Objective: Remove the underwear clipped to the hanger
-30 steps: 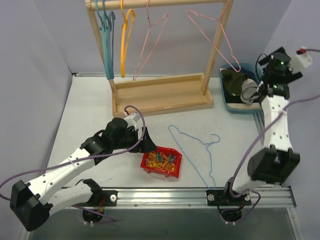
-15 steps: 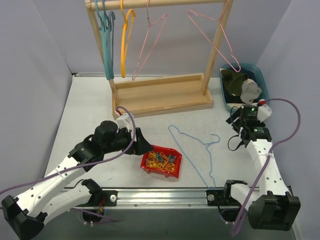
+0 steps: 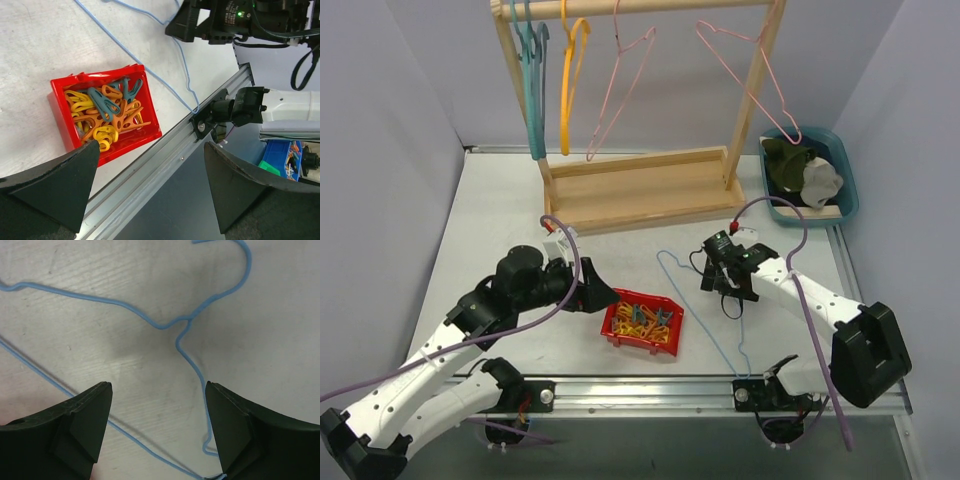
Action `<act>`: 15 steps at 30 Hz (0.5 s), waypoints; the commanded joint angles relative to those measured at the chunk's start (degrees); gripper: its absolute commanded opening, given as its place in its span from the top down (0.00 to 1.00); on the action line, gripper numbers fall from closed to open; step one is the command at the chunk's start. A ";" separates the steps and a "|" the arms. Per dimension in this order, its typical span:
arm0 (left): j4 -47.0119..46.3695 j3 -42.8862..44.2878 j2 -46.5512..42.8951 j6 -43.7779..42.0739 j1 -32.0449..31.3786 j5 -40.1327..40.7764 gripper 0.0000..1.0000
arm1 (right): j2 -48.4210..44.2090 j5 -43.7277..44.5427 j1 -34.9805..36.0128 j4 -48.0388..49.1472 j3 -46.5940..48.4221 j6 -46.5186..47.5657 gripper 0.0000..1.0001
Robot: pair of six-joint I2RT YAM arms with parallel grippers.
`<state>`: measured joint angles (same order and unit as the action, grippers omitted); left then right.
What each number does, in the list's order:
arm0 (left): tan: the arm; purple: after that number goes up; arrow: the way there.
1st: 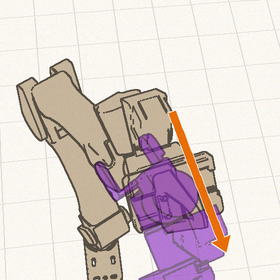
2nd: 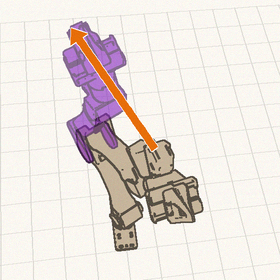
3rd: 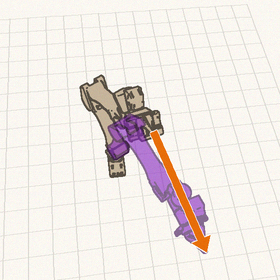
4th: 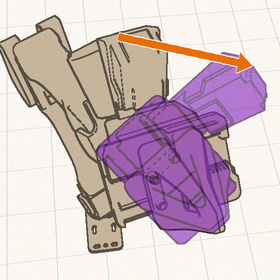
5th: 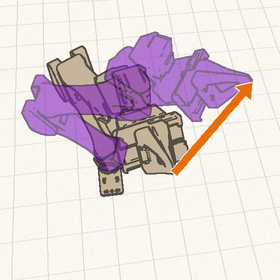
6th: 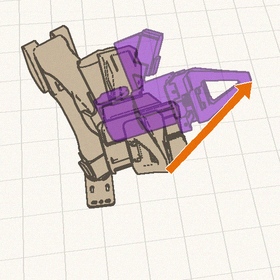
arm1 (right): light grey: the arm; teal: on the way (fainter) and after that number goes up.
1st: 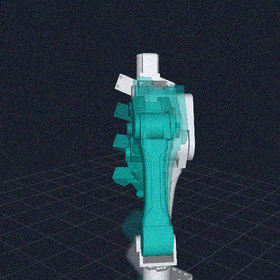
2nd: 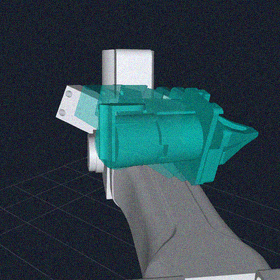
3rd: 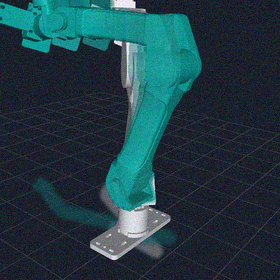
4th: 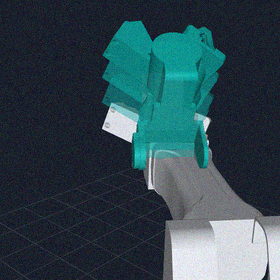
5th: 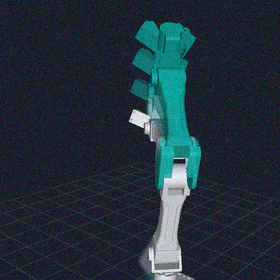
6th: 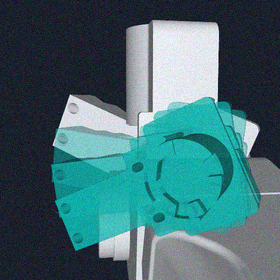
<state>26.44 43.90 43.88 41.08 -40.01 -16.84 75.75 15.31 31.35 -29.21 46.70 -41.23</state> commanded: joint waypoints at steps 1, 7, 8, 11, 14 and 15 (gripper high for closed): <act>1.07 -0.22 -1.51 -1.53 1.42 -1.00 0.06 | -1.48 11.13 0.29 -6.38 0.86 -5.60 0.24; 0.11 -0.48 -1.52 -2.93 4.50 -4.42 0.06 | -3.58 15.80 -0.41 -7.88 0.15 -11.15 0.20; -0.68 -0.83 -1.25 -3.11 4.94 -5.47 0.06 | -3.67 15.54 -0.68 -7.88 0.06 -11.41 0.19; -2.17 -1.62 -0.11 -3.46 6.17 -7.41 0.06 | -2.28 15.27 -1.03 -7.61 -0.55 -11.94 0.16; -3.58 -2.77 0.24 -3.55 7.31 -8.82 0.06 | -0.26 13.10 -2.69 -5.78 -3.35 -13.52 0.08; -3.76 -3.11 0.24 -3.55 7.57 -9.17 0.06 | 0.27 12.21 -4.96 -4.38 -4.41 -12.39 0.08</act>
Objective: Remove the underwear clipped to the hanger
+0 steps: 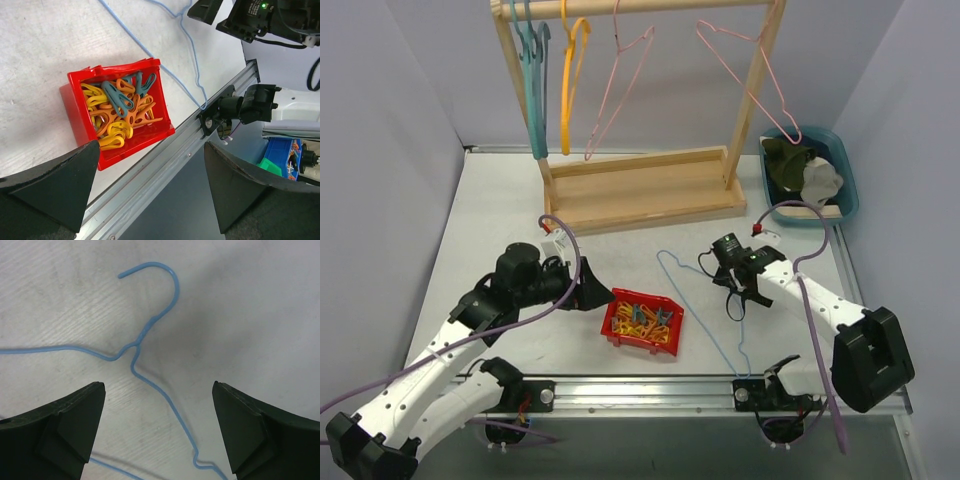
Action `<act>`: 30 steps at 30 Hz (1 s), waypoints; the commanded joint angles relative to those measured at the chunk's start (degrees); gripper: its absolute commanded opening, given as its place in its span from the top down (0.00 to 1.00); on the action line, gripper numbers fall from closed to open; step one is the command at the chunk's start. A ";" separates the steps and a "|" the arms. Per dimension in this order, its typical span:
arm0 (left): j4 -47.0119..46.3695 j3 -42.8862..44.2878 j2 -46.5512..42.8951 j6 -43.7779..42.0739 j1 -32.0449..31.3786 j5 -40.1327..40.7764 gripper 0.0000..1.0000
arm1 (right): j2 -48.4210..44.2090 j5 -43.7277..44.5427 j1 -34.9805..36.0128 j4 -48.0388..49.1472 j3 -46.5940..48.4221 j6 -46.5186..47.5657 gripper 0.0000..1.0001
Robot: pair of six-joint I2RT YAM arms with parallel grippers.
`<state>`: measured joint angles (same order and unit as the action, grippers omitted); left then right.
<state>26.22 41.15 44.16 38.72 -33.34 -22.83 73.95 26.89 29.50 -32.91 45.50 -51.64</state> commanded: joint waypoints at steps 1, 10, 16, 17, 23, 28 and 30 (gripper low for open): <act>-3.80 -0.89 -0.13 -1.19 1.43 -3.45 0.06 | 2.59 0.18 -3.82 2.55 -4.26 -1.19 0.08; -3.45 -2.12 -0.83 -1.63 3.63 -5.38 0.06 | 1.73 -2.80 -6.03 12.93 -5.24 4.86 0.12; -3.72 -3.09 -1.36 -0.93 4.08 -5.56 0.06 | -1.79 -9.74 -6.03 17.17 -8.75 8.92 0.20; -3.89 -3.18 -1.36 -0.75 4.16 -5.73 0.06 | -0.92 -11.06 -6.12 17.00 -8.67 9.79 0.21; -4.07 -3.53 -1.88 -0.05 4.25 -6.44 0.06 | 6.45 -15.20 -7.70 17.26 -7.09 10.85 0.22; -2.58 -3.62 -3.12 -0.05 4.51 -5.91 0.06 | 9.45 -19.77 -7.70 23.05 -9.80 11.12 0.30; -2.31 -3.79 -3.56 0.04 4.51 -5.73 0.06 | 9.54 -21.87 -7.79 25.86 -11.64 10.94 0.45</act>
<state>25.06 37.08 41.82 38.57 -29.23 -27.77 81.84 11.66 21.80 -12.08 37.47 -39.99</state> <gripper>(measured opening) 0.938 0.626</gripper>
